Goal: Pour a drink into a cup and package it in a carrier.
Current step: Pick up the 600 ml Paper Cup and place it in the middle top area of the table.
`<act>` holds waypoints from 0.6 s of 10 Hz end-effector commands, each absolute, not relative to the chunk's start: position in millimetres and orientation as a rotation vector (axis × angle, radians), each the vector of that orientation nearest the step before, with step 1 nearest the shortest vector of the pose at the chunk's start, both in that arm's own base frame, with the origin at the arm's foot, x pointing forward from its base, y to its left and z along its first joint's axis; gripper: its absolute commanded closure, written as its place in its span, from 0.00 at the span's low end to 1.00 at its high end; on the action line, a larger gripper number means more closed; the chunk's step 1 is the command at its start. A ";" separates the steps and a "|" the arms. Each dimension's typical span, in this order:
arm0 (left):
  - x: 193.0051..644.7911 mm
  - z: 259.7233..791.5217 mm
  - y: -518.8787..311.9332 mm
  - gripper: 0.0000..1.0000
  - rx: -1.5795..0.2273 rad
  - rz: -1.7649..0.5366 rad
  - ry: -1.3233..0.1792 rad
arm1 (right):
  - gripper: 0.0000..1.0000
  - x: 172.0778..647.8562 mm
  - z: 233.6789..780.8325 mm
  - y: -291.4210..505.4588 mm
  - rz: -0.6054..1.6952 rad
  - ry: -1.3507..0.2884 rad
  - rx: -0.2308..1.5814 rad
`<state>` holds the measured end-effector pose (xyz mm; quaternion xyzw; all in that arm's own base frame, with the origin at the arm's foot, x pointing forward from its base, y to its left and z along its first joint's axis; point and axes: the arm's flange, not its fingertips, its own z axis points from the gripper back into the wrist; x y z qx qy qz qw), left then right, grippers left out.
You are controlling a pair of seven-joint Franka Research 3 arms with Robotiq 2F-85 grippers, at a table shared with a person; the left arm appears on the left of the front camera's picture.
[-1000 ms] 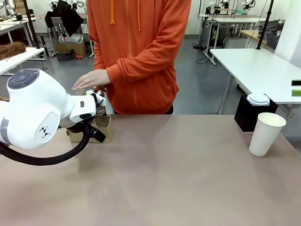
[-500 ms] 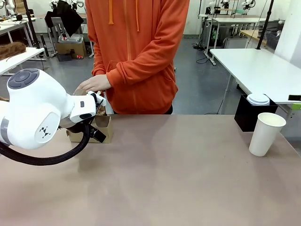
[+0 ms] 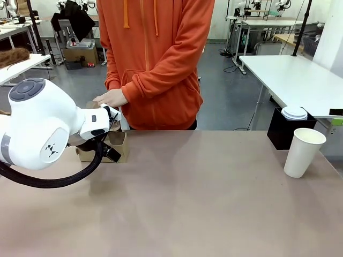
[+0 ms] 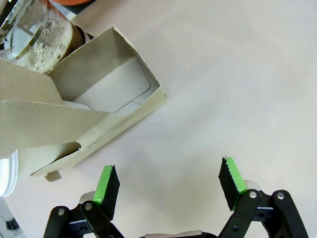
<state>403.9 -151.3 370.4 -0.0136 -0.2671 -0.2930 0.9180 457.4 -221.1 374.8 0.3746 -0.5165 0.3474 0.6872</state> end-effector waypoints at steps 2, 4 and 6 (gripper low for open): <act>403.7 370.6 -151.2 0.00 -0.029 -0.602 -0.550 | 0.00 440.3 338.2 -231.8 0.753 -1.401 0.820; 403.7 370.6 -151.2 0.00 -0.029 -0.602 -0.550 | 0.00 437.3 322.0 -235.0 0.796 -1.438 0.849; 403.7 370.6 -151.2 0.00 -0.029 -0.602 -0.550 | 0.00 433.6 300.5 -238.7 0.841 -1.419 0.878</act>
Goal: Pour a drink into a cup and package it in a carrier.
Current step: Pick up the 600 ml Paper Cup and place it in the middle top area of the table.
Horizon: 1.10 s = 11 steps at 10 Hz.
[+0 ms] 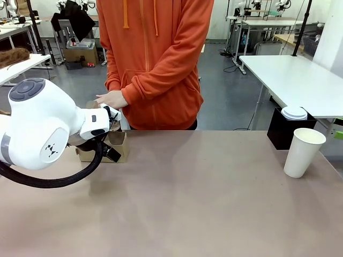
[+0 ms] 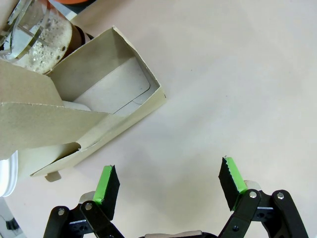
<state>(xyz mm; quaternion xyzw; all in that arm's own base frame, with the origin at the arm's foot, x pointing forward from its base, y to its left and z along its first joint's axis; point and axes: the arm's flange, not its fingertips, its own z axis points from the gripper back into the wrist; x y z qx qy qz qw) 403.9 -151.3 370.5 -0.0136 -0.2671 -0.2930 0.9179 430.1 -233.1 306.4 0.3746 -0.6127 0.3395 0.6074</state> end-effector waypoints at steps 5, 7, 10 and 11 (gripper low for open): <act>403.7 370.6 -151.2 0.00 -0.029 -0.602 -0.550 | 0.00 434.6 266.2 -214.1 0.904 -1.337 0.943; 403.7 370.6 -151.2 0.00 -0.029 -0.602 -0.550 | 0.00 436.6 256.5 -207.5 0.912 -1.315 0.942; 403.7 370.6 -151.2 0.00 -0.029 -0.602 -0.550 | 0.00 440.6 249.2 -193.1 0.893 -1.307 0.982; 403.7 370.6 -151.2 0.00 -0.029 -0.602 -0.550 | 0.00 440.8 246.2 -187.9 0.903 -1.294 0.991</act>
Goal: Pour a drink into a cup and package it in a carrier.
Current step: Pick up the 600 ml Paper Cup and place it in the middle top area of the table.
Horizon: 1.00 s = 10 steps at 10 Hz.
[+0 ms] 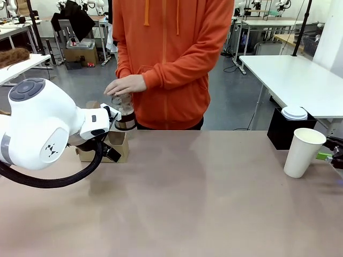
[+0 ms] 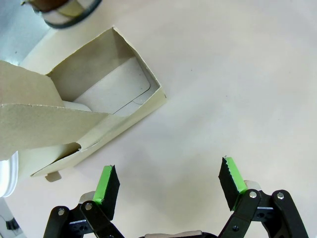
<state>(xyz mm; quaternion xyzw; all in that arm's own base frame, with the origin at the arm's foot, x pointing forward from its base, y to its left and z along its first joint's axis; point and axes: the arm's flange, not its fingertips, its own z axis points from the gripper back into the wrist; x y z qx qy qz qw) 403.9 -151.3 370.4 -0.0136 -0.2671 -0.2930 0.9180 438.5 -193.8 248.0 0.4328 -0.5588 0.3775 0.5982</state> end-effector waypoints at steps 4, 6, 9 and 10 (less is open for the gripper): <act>403.7 370.6 -151.2 0.00 -0.029 -0.602 -0.550 | 0.00 448.2 237.6 -156.3 0.919 -1.272 1.026; 403.7 370.6 -151.2 0.00 -0.029 -0.602 -0.550 | 0.00 452.5 231.2 -142.0 0.927 -1.248 1.044; 403.7 370.6 -151.2 0.00 -0.029 -0.602 -0.550 | 0.00 460.6 226.4 -134.5 0.918 -1.244 1.032; 403.7 370.6 -151.2 0.00 -0.029 -0.602 -0.550 | 0.00 462.2 224.6 -133.9 0.915 -1.260 1.027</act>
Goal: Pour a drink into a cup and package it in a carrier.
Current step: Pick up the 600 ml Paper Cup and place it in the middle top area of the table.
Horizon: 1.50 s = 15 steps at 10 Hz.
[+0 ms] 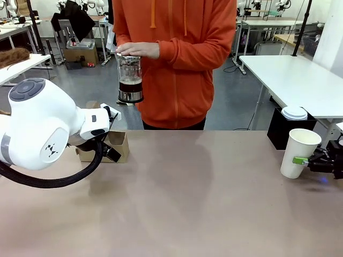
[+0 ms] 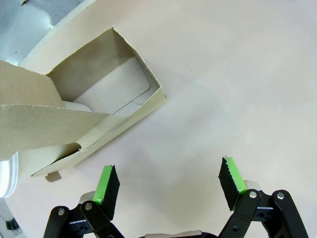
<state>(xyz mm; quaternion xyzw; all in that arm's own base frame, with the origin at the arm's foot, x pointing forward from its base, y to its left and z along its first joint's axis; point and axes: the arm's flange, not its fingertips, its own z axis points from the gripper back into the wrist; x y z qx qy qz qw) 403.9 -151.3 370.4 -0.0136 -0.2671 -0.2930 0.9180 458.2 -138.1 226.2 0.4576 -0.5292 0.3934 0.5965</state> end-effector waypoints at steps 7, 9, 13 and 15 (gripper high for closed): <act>403.7 370.6 -151.2 0.00 -0.029 -0.602 -0.550 | 0.20 451.8 249.0 -131.7 0.870 -1.250 1.006; 403.7 370.6 -151.2 0.00 -0.029 -0.602 -0.550 | 0.20 448.6 306.7 -101.2 0.817 -1.278 0.926; 403.7 370.6 -151.2 0.00 -0.029 -0.602 -0.550 | 0.20 492.3 376.0 7.4 0.730 -1.305 0.864; 403.7 370.6 -151.2 0.00 -0.029 -0.602 -0.550 | 0.20 525.3 365.6 60.8 0.721 -1.307 0.814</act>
